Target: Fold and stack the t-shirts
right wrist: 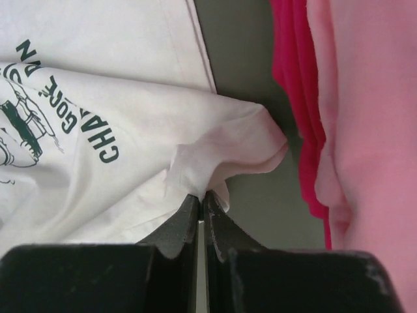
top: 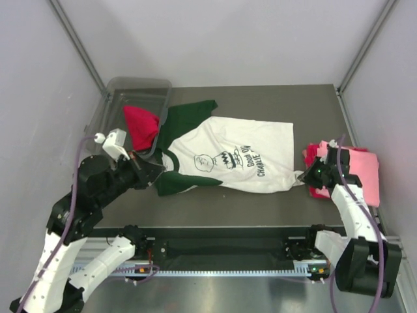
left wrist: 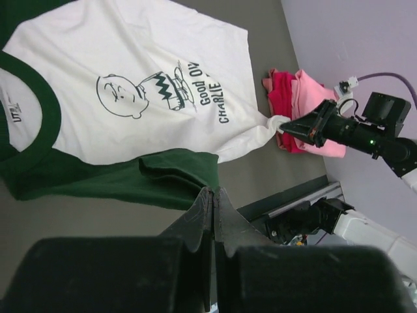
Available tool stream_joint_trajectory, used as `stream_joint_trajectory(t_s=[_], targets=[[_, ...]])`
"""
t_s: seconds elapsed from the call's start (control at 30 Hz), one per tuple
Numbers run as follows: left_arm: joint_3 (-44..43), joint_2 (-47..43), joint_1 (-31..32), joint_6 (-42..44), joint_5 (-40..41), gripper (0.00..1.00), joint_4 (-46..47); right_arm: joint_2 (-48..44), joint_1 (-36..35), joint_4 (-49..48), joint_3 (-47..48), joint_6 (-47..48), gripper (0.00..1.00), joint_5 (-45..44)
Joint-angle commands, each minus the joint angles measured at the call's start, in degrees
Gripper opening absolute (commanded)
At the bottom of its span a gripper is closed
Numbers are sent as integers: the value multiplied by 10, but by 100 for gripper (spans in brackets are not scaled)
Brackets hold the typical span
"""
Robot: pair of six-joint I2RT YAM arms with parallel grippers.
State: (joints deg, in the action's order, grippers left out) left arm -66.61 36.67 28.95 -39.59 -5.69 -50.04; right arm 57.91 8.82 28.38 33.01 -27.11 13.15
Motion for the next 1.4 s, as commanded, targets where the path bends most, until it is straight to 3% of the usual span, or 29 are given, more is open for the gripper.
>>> stream_joint_trajectory(t_s=[0.0, 0.17, 0.3, 0.47, 0.5, 0.6, 0.63, 0.8, 1.2, 1.37], targets=[[-45, -16, 2, -8, 37, 0, -80, -72, -6, 35, 1, -5, 0, -32], [-42, -72, 2, -26, 125, 0, -113, -93, -46, 48, -8, -29, 3, -58], [-19, -98, 2, -36, 150, 0, -106, -105, -50, 58, -12, -43, 20, -73], [13, -105, 2, -41, 165, 0, -101, -121, -57, 64, -11, -52, 22, -86], [19, -109, 1, -43, 173, 0, -96, -120, -61, 66, -10, -53, 27, -85], [24, -124, 2, -40, 190, 0, -87, -118, -77, 70, -8, -57, 61, -83], [26, -126, 1, -40, 194, 0, -87, -119, -79, 70, -7, -57, 64, -87], [44, -145, 2, -43, 203, 0, -84, -86, -82, 36, 19, -45, 63, -104], [80, -187, 1, -61, 237, 0, -84, 209, -84, -26, 193, 0, 50, -125], [138, -219, 2, -72, 220, 0, -38, 308, -84, -43, 278, 7, 48, -128]])
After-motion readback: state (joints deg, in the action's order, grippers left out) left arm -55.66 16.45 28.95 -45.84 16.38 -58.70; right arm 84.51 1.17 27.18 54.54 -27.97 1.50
